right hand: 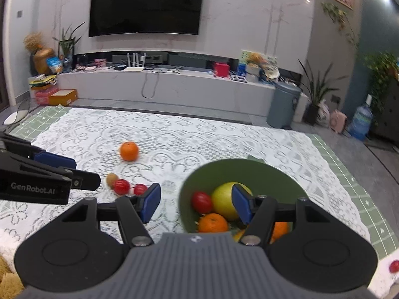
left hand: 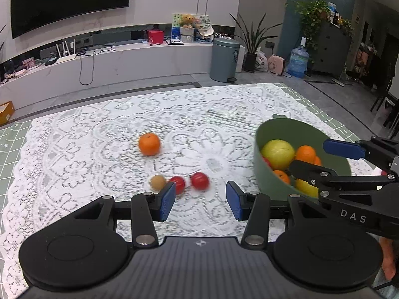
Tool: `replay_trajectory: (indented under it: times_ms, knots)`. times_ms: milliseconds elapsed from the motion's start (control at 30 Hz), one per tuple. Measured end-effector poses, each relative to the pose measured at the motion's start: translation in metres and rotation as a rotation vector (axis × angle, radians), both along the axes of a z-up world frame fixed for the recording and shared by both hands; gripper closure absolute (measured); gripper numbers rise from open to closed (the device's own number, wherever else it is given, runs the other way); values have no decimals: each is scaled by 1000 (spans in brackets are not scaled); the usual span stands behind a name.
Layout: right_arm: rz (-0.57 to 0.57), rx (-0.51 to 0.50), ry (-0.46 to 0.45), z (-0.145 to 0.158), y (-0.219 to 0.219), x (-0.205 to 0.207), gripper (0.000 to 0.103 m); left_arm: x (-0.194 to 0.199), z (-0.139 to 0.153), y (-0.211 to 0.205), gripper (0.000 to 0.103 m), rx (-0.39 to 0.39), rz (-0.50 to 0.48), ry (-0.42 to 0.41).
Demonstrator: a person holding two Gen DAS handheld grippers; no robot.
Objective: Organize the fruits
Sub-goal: 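Move both grippers back toward the remaining tomatoes, kiwi and orange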
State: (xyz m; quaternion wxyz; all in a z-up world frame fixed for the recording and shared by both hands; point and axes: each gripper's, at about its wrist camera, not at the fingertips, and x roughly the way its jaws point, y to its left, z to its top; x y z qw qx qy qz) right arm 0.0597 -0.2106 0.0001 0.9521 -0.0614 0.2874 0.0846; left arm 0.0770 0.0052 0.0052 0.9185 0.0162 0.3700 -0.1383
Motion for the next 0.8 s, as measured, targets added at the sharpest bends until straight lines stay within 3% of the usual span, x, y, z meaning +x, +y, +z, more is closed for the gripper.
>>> replay_trajectory:
  times_ms: [500,800]
  knots:
    - [166,-139,8,-22,61,8,43,11,-36,50,48,-92,59,51]
    - [240,-148,53,-38,87,29,58,37,-52,56,48,-128,34,75]
